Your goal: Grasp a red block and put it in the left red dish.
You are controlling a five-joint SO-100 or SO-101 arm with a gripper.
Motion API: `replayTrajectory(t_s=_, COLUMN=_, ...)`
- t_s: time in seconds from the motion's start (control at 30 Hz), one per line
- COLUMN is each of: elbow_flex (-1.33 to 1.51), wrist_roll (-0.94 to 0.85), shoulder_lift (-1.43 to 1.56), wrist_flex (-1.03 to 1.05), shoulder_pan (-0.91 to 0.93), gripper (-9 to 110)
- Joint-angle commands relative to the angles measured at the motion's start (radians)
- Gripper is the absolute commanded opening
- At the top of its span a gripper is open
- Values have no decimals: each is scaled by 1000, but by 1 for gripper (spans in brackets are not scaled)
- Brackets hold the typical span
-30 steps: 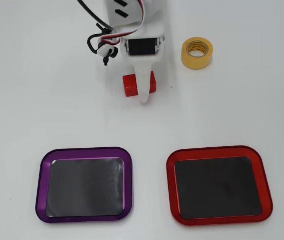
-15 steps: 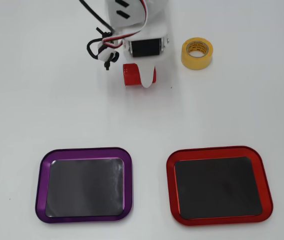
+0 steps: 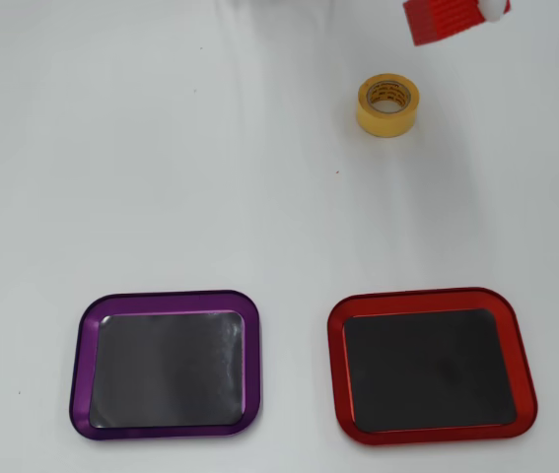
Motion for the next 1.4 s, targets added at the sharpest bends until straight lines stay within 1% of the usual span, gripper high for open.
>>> replayTrajectory(t_s=0.0, elbow_flex=117, wrist_roll=-91, shoulder_lift=21, wrist_flex=-270, shoulder_pan=-8, gripper=0)
replayTrajectory(t_s=0.1, elbow_flex=215, wrist_roll=-170, shoulder_lift=-66, wrist_flex=-485, shoulder_pan=-3, gripper=0)
replayTrajectory(t_s=0.2, elbow_flex=193, wrist_roll=-209, shoulder_lift=-225, wrist_flex=-594, shoulder_pan=0, gripper=0)
replayTrajectory(t_s=0.43, elbow_flex=-172, wrist_roll=-202, shoulder_lift=-638, wrist_flex=-601, shoulder_pan=54, gripper=0)
replayTrajectory(t_s=0.67, elbow_flex=-457, wrist_roll=-202, shoulder_lift=-904, wrist_flex=-492, shoulder_pan=58, gripper=0)
replayTrajectory(t_s=0.87, elbow_flex=-598, wrist_roll=-204, shoulder_lift=-1039, wrist_flex=-422, shoulder_pan=60, gripper=0)
replayTrajectory(t_s=1.03, elbow_flex=-644, wrist_roll=-204, shoulder_lift=-1074, wrist_flex=-347, shoulder_pan=61, gripper=0)
replayTrajectory(t_s=1.23, elbow_flex=-681, wrist_roll=-210, shoulder_lift=-1069, wrist_flex=-259, shoulder_pan=58, gripper=8)
replayTrajectory(t_s=1.37, elbow_flex=-779, wrist_roll=-206, shoulder_lift=-1071, wrist_flex=-137, shoulder_pan=75, gripper=12)
